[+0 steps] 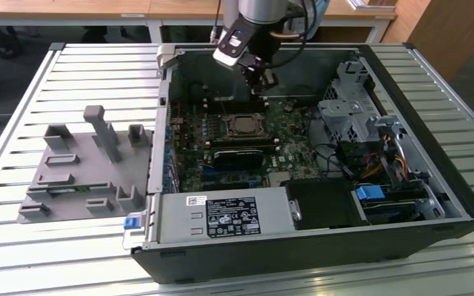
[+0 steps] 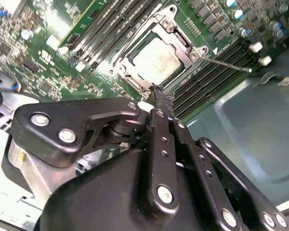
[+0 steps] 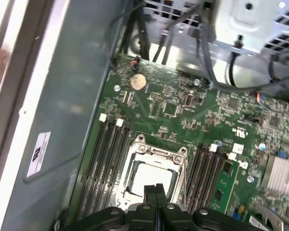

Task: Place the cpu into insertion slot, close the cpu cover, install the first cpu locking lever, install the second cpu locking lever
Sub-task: 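Install the first cpu locking lever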

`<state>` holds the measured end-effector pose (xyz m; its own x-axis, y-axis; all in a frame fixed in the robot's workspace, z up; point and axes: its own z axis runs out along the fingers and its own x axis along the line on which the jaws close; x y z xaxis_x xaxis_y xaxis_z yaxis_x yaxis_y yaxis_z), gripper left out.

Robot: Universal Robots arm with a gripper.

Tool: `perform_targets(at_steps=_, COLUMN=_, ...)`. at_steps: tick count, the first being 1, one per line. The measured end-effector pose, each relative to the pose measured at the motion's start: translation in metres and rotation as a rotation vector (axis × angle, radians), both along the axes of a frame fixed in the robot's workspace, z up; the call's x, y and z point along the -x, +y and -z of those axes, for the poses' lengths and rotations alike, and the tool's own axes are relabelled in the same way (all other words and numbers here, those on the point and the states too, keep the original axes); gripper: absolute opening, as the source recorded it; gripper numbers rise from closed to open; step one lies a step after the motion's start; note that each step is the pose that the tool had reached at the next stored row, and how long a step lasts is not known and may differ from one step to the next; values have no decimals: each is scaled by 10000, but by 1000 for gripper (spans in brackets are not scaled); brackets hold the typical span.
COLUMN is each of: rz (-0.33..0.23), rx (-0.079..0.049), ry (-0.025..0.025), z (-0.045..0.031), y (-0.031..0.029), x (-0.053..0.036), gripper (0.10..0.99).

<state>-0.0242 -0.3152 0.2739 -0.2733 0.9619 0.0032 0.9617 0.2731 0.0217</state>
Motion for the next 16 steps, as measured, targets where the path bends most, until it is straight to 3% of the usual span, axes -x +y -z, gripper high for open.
perform_targets(at_steps=16, rz=-2859, rx=1, ry=1, z=15, y=0, x=0, gripper=106)
